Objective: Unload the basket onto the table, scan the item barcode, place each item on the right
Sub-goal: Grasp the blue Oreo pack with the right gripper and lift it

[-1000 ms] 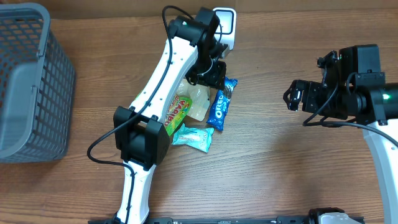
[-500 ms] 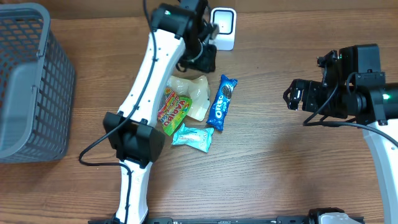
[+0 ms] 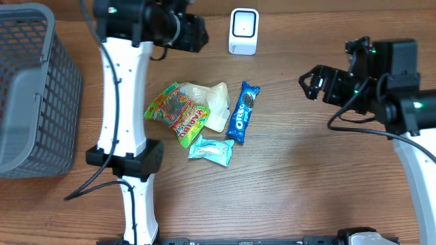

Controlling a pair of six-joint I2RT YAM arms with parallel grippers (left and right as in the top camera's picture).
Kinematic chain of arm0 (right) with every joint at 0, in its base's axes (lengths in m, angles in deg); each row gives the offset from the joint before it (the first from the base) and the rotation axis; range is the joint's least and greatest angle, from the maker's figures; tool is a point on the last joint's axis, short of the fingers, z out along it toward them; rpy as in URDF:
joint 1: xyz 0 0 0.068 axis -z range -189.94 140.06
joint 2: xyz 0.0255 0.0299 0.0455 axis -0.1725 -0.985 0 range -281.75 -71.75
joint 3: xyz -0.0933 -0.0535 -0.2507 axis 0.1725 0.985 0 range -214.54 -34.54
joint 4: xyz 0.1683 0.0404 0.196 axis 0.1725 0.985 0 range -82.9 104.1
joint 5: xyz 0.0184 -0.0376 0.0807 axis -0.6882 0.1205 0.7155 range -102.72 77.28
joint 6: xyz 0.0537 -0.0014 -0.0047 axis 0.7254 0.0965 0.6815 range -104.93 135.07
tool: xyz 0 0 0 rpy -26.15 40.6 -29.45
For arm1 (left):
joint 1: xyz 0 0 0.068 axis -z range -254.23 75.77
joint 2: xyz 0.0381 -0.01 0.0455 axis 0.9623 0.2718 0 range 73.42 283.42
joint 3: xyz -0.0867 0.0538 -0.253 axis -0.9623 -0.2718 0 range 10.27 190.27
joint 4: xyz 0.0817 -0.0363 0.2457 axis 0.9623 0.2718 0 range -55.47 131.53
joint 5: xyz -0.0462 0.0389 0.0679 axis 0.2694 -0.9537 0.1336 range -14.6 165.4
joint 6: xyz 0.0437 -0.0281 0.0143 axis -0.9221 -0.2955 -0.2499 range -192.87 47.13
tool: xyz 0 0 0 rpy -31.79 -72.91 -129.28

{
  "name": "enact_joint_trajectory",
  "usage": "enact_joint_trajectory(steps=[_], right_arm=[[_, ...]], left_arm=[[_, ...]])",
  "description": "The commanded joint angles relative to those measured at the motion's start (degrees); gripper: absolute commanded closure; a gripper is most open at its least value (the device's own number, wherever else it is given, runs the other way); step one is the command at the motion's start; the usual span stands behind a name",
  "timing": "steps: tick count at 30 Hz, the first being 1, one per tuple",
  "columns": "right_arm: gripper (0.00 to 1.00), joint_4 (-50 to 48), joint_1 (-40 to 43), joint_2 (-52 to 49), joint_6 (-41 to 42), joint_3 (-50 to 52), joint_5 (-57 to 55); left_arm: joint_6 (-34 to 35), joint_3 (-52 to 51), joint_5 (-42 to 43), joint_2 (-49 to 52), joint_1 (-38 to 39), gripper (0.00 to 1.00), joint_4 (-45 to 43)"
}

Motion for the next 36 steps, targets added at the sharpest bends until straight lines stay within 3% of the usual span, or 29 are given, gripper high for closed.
enact_joint_trajectory(steps=[1,6,17,21,25,27,31,36], right_arm=[[0.04,-3.7,-4.2,-5.0,7.9,-1.4,1.1],[0.09,-9.3,-8.9,-14.0,13.4,-1.4,1.1],[0.19,-17.5,-15.6,-30.1,22.0,-1.4,-3.5],[0.23,-17.5,-18.2,-33.5,25.4,-1.4,-10.6],[0.26,-18.1,-20.8,-37.0,25.7,-1.4,-14.5],[0.37,-18.9,-21.7,-38.5,25.7,-1.4,-15.2],[0.41,-22.3,-24.2,-41.3,25.7,-1.4,-15.5],[0.55,-22.1,-26.0,-41.6,25.7,-1.4,-19.5]], left_arm=[[0.1,1.3,0.9,-3.8,-4.7,0.39,0.2],[0.8,0.7,0.9,-3.7,-8.3,0.38,0.2],[0.8,-8.6,-1.6,-3.7,-8.4,0.38,0.1],[0.9,-12.3,-1.6,-3.7,-8.4,0.47,0.0],[0.9,-14.3,-1.6,-3.7,-8.4,0.48,-0.7],[1.0,-14.5,-1.6,-3.7,-8.4,0.48,-1.0],[1.0,-14.5,-1.7,-3.7,-8.4,0.48,-1.3],[1.0,-14.5,-1.7,-3.7,-8.4,0.48,-1.3]])
